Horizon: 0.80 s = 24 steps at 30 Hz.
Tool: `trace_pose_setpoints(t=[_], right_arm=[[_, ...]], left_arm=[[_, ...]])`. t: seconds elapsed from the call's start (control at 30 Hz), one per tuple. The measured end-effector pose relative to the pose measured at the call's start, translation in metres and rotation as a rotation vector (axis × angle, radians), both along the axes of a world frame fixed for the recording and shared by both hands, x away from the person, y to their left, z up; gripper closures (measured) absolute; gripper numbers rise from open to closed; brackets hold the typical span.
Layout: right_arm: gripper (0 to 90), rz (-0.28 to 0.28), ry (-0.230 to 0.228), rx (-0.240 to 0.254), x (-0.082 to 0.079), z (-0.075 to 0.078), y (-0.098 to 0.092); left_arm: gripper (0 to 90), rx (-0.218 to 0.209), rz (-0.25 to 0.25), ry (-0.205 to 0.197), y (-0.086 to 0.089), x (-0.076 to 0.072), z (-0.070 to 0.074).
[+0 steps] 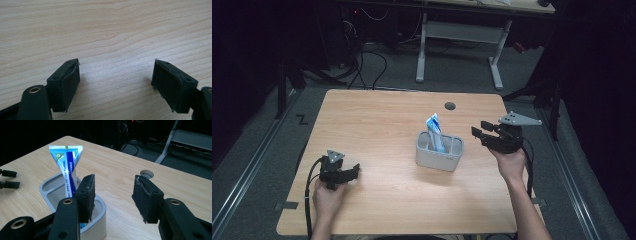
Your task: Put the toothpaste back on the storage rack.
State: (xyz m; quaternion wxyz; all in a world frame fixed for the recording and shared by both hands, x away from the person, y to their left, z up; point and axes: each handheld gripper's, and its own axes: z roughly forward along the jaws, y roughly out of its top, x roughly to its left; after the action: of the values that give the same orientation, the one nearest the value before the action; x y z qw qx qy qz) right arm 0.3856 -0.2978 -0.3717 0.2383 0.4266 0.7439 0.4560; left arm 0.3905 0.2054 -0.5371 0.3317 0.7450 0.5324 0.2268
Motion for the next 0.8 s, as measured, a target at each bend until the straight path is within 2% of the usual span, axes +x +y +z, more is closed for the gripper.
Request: trace_pose_setpoints(t=[0.8], right_arm=[[54.6,-0.018,0.011,0.033,-0.005,-0.013,-0.012]], left_arm=[[22.8,0.000,0.001,-0.002,0.000,0.000,0.000]])
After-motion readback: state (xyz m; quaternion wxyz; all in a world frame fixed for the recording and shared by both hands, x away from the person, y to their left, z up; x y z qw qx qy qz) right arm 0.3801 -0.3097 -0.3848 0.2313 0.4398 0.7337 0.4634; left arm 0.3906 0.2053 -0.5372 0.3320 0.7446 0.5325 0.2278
